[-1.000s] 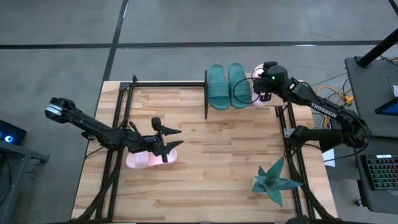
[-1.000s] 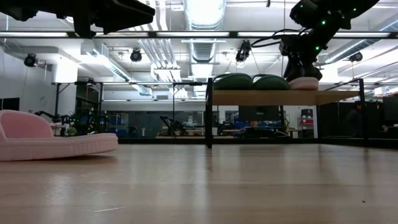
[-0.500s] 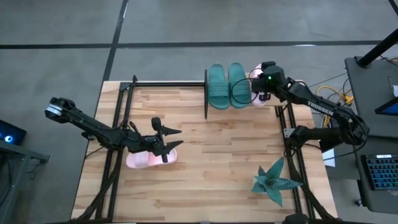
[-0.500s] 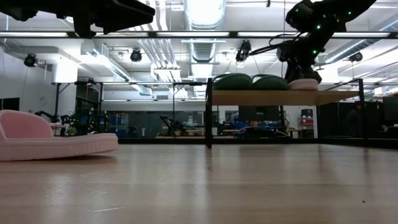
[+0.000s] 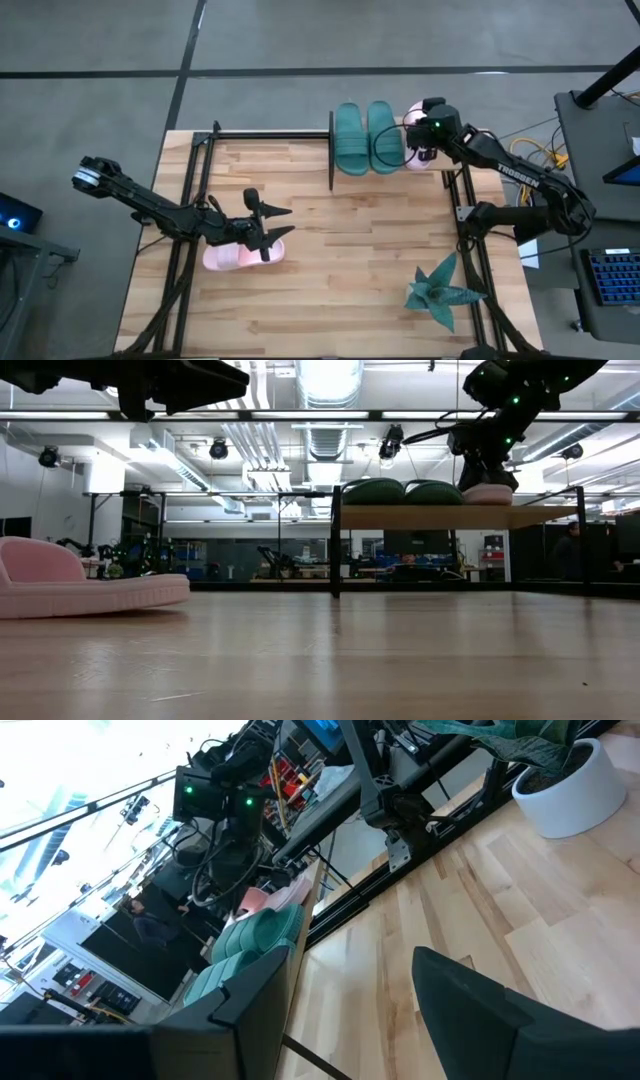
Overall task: Pick and place slides into the shelf
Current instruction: Put the top pink slipper on the shelf
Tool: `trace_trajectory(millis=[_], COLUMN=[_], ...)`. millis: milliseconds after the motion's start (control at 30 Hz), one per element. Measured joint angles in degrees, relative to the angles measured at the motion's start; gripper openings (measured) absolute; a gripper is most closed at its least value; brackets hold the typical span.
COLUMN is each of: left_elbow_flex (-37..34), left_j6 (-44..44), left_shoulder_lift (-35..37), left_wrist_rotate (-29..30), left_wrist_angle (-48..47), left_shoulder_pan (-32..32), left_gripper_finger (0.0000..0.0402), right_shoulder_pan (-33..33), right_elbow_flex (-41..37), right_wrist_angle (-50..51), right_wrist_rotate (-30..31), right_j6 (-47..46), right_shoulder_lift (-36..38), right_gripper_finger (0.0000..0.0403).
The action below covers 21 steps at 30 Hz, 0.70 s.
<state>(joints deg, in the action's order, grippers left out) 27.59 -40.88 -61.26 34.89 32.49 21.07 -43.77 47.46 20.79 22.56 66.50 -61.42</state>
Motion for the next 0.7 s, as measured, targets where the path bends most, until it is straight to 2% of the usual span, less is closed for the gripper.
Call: trace_trajectory(millis=[700], left_elbow_flex=[0.0], left_j6=[-1.5], left_shoulder_lift=[0.0], left_wrist_rotate=[-0.1], left_wrist_angle=[0.0], left_shoulder_pan=[0.0], left_gripper_finger=[0.0196], right_shoulder_pan=[1.1], right_elbow_flex=[0.1], right_wrist_angle=[0.8], right_wrist_rotate=[-2.0], right_j6=[0.2], right_shoulder_lift=[1.6], right_gripper_finger=[0.0010])
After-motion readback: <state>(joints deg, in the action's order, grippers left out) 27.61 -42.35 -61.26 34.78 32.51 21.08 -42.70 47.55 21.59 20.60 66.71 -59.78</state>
